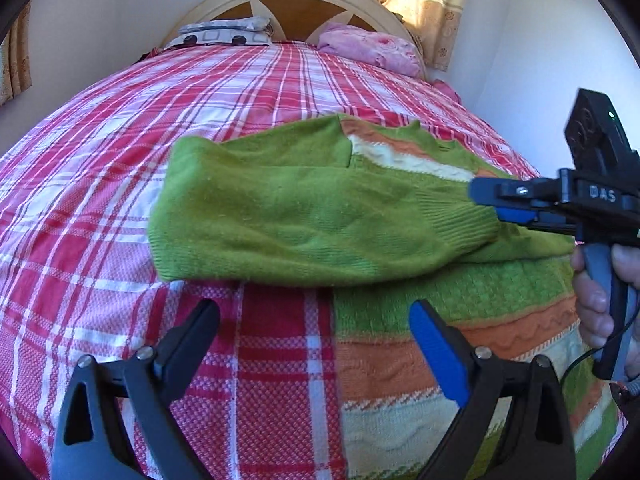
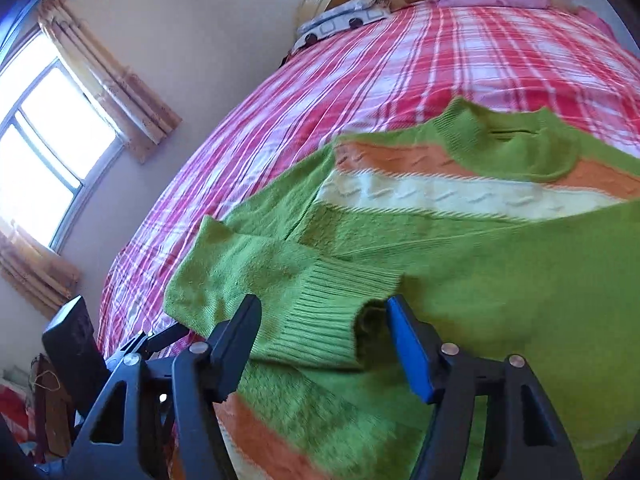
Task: Fold small clothes
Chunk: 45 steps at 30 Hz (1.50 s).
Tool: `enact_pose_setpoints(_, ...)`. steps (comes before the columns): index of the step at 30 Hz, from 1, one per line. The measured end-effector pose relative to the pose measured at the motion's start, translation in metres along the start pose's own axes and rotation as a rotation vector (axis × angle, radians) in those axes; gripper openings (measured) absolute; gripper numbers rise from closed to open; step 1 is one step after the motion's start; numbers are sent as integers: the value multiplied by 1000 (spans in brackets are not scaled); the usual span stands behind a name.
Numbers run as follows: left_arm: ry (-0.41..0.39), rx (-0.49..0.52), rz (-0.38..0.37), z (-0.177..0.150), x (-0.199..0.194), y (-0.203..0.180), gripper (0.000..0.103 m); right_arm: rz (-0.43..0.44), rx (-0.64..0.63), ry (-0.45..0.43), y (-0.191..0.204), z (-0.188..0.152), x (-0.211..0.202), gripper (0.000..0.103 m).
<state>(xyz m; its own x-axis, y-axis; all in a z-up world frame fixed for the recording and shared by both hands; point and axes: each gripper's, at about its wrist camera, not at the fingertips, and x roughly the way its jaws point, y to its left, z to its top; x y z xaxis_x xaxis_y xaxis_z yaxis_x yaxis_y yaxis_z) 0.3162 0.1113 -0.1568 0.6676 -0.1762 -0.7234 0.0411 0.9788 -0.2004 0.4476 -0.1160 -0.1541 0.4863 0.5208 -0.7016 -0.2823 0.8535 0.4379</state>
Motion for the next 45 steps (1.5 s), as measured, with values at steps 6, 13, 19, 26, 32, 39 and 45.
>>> enact_pose_setpoints(6,6,-9,-11,-2,3,1,98,-15,-22,34,11,1,21,23)
enact_pose_setpoints(13,-9,-30,-31,-3,1,4,98,-47,-192,-70,48,5,-12,1)
enact_pose_setpoints(19,-32,-72,-43,-4,-3,11,98,-112,-278,-189,59,20,-68,1)
enact_pose_setpoints(26,-22,-59,-30,-3,0,8,99,-194,-258,-267,29,35,-136,1)
enact_pose_setpoints(32,-18,-42,-13,-3,2,6,99,-273,-215,-286,-8,33,-170,1)
enact_pose_setpoints(39,-4,-5,26,-3,5,-1,101,-345,-137,-267,-62,25,-174,1)
enact_pose_setpoints(45,-8,1,19,-2,1,-2,101,-410,-43,-224,-114,5,-157,1)
